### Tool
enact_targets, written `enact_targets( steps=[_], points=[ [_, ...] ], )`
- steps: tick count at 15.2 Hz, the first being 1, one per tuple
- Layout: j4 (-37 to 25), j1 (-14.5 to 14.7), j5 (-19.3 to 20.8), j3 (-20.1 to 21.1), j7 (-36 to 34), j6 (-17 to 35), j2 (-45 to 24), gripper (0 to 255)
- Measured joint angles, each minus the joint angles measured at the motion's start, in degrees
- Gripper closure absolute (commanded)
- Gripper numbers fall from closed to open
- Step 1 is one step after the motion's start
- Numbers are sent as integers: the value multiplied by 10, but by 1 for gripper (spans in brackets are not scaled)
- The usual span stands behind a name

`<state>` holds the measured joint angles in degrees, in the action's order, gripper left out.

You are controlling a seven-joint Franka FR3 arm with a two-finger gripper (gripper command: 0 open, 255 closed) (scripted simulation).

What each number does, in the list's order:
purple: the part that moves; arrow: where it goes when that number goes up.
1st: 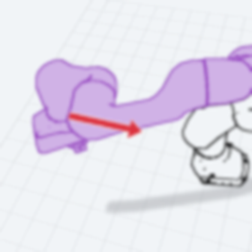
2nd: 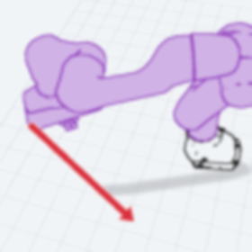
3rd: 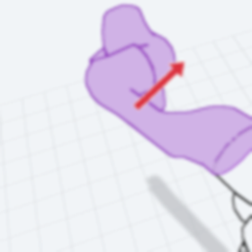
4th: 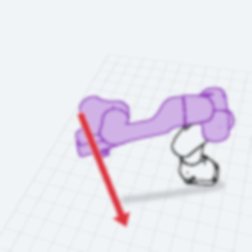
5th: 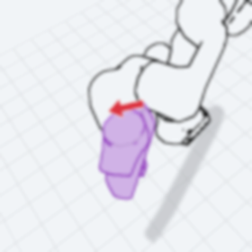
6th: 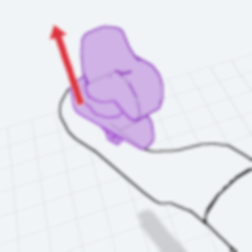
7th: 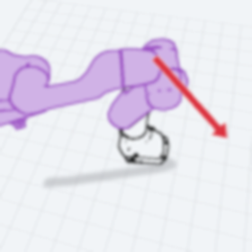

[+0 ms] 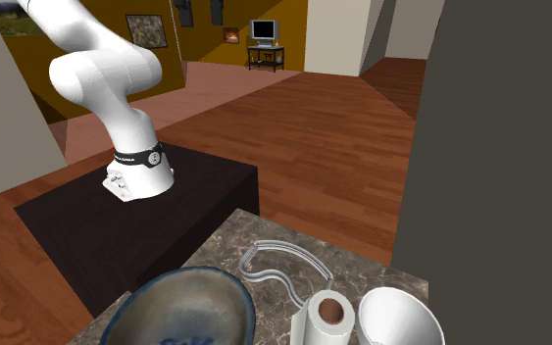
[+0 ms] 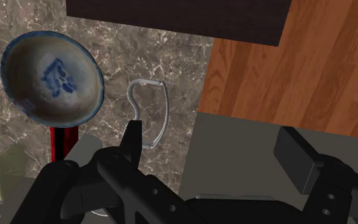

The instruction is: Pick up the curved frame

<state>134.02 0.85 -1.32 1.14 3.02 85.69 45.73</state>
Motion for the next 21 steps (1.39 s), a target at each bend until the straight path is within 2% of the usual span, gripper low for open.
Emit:
enact_targets(
  steps=[2, 4, 12, 15, 21],
  points=[
    [7, 0, 2, -2, 3, 9, -2, 0],
    [36, 0, 6, -5, 12, 41, -3, 0],
    [148, -3, 30, -24, 52, 213, -54, 0],
    [178, -7, 40, -34, 68, 285, -91, 0],
    [202, -11, 56, -50, 95, 432, -206, 0]
  ],
)
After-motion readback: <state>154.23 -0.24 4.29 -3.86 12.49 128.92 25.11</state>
